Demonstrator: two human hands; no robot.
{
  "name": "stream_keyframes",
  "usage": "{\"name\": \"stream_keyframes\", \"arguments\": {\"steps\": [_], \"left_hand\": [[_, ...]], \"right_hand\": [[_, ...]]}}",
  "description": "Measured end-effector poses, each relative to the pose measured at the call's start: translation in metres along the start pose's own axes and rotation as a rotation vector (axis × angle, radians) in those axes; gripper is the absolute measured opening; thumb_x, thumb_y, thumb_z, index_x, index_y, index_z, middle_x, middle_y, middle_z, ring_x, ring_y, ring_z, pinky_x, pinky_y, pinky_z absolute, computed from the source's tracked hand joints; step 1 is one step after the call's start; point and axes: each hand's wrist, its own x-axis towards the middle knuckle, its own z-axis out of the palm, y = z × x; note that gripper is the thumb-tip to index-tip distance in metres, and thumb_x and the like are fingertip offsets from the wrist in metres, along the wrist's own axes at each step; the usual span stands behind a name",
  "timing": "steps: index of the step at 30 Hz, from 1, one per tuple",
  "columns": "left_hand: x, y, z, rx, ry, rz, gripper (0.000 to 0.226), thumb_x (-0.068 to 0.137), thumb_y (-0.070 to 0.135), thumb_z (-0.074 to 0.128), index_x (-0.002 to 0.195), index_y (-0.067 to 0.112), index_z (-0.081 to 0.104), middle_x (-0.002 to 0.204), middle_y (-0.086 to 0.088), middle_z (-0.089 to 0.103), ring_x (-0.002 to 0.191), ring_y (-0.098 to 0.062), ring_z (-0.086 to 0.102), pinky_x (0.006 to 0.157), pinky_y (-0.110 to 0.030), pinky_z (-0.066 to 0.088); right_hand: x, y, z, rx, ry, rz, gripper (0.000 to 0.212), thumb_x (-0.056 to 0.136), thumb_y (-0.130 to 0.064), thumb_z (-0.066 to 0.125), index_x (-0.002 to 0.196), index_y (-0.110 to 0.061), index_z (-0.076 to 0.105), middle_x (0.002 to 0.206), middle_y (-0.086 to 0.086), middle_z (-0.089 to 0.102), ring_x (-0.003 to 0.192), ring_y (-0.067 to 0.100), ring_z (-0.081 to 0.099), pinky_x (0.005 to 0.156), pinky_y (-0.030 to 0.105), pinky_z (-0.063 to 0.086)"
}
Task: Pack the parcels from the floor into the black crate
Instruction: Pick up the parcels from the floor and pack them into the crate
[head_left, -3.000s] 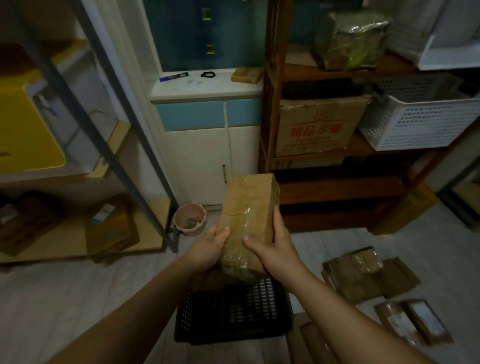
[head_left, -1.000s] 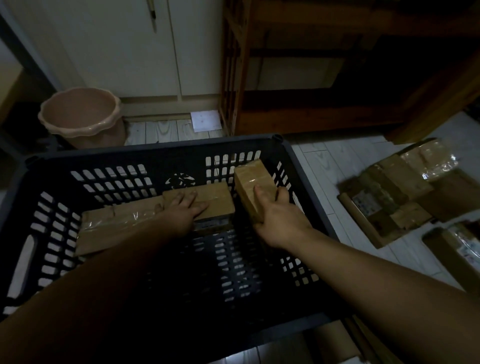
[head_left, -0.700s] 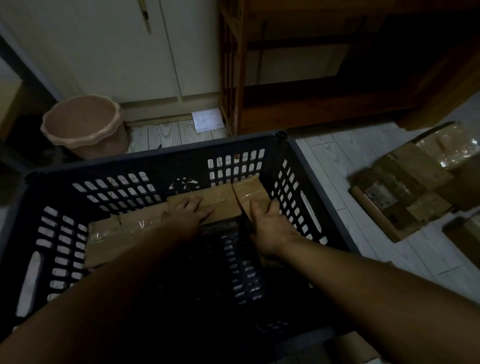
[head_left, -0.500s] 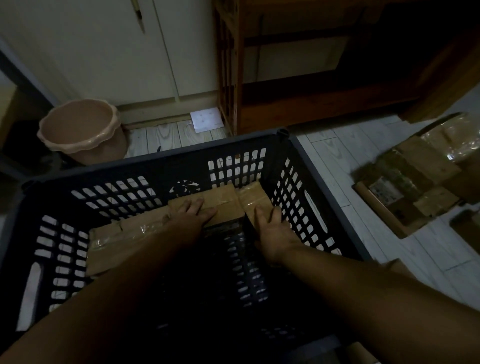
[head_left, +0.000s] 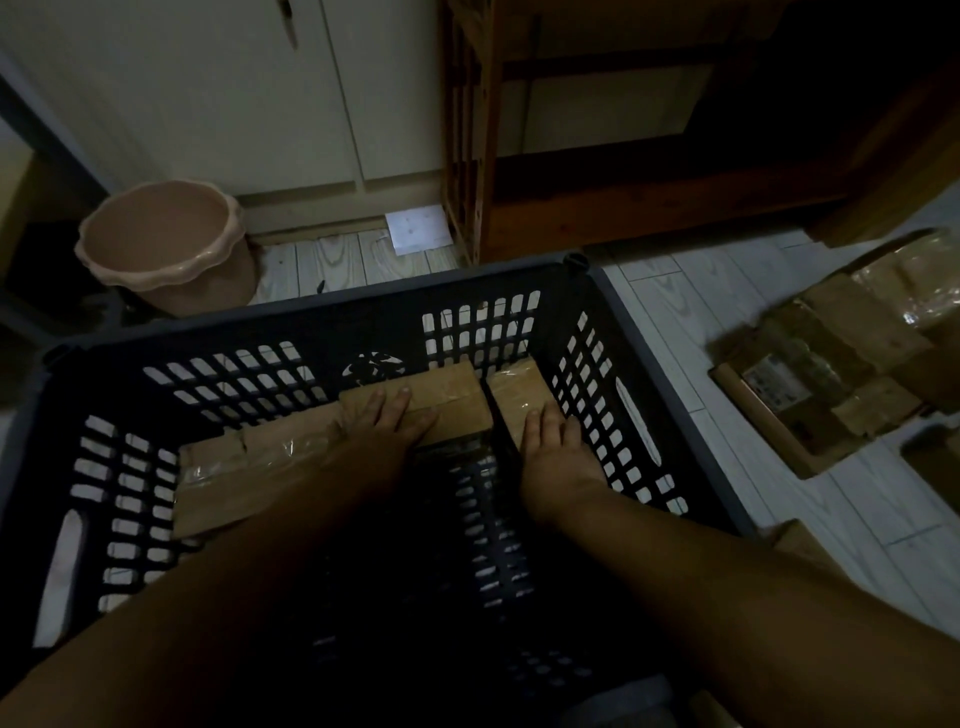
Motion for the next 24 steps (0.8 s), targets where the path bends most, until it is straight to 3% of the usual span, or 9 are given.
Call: {"name": "stream_keyframes", "arguments": {"steps": [4,7,12,18,24], "left_hand": [[0.000,0.001,-0.002,-0.030,-0.012,-0.004,0.082,0.085,0.060,0.051,0.146,0.048,-0.002,0.157,0.005,-0.021,0.145,-0.028,-0.016,0.109,-0.065,0.010],[0.000,0.000,-0.004,-0.024,-0.026,0.000,0.082,0.085,0.058,0.052,0.146,0.048,-0.002,0.157,0.005,-0.021,0.145,-0.028,-0.016,0.109,-0.065,0.010],[0.003,-0.005,-0.006,-0.020,-0.053,0.036,0.085,0.084,0.059,0.053,0.146,0.047,-0.004,0.157,0.004,-0.022,0.144,-0.030,-0.017,0.109,-0.066,0.010],[0.002,-0.003,-0.008,-0.013,-0.045,0.040,0.083,0.085,0.060,0.051,0.146,0.046,-0.003,0.157,0.003,-0.021,0.144,-0.031,-0.016,0.109,-0.066,0.009],[-0.001,0.000,-0.004,-0.029,-0.024,0.018,0.083,0.083,0.061,0.051,0.146,0.047,-0.002,0.157,0.004,-0.021,0.144,-0.030,-0.017,0.110,-0.065,0.009]], "right_hand": [[0.000,0.001,-0.005,0.216,0.042,0.014,0.093,0.092,-0.028,0.056,0.150,-0.006,-0.013,0.158,0.019,-0.012,0.137,0.043,0.022,0.112,0.044,0.030],[-0.002,-0.001,-0.006,0.352,0.067,0.007,0.098,0.089,-0.036,0.060,0.151,-0.012,-0.012,0.158,0.015,-0.010,0.138,0.042,0.021,0.113,0.044,0.026],[-0.004,-0.007,0.003,0.294,0.065,-0.067,0.097,0.089,-0.026,0.062,0.151,-0.017,-0.012,0.157,0.016,-0.012,0.141,0.041,0.015,0.115,0.046,0.026],[-0.005,-0.002,-0.003,0.414,0.175,-0.031,0.086,0.091,-0.030,0.058,0.152,-0.015,-0.002,0.156,0.012,0.003,0.130,0.034,0.033,0.108,0.040,0.034],[0.000,-0.012,0.009,0.398,-0.002,0.013,0.097,0.089,-0.055,0.051,0.149,-0.026,-0.020,0.157,0.003,-0.023,0.137,0.040,0.022,0.111,0.047,0.029]]}}
